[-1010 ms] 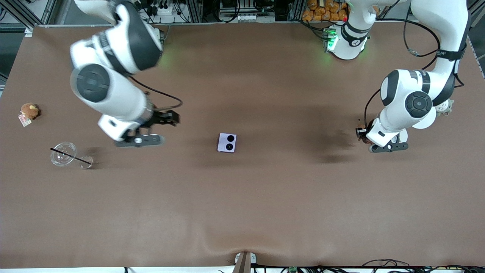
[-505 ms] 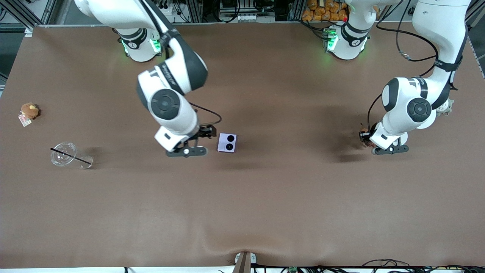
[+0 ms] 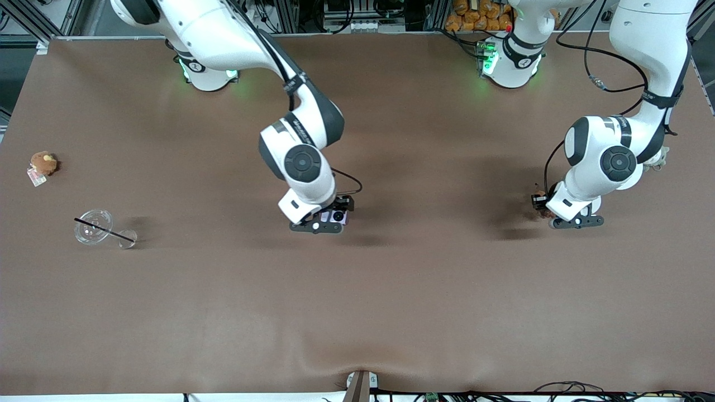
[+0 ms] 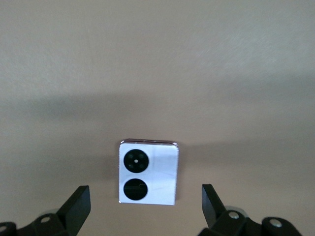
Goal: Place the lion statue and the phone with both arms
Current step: 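Carry the lion toward the white cup while the right gripper lowers onto the phone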
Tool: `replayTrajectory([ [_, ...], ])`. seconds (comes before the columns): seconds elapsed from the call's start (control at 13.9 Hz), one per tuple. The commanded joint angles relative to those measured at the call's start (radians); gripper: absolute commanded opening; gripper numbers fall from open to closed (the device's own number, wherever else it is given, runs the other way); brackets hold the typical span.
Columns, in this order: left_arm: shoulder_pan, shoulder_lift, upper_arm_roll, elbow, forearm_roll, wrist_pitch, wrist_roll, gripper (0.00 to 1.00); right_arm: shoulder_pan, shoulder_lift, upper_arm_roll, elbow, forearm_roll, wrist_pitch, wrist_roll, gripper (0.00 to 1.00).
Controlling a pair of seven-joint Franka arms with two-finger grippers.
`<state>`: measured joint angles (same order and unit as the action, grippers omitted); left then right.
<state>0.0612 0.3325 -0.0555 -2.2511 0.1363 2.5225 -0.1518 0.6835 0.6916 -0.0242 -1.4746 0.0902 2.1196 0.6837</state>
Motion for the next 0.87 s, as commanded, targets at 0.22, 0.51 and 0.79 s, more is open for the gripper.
replayTrajectory([
  [0.22, 0.019, 0.025, -0.014, 0.018, 0.022, 0.028, 0.017, 0.99, 0.025, 0.057, -0.011, -0.028, 0.002, 0.103, 0.059, 1.00],
  [0.51, 0.015, -0.012, -0.015, 0.062, 0.022, -0.035, 0.015, 1.00, 0.025, 0.068, -0.011, -0.081, 0.002, 0.171, 0.059, 1.00],
  [0.79, 0.015, -0.035, -0.078, 0.244, 0.020, -0.324, 0.002, 1.00, 0.033, 0.088, -0.011, -0.081, -0.003, 0.180, 0.080, 1.00],
])
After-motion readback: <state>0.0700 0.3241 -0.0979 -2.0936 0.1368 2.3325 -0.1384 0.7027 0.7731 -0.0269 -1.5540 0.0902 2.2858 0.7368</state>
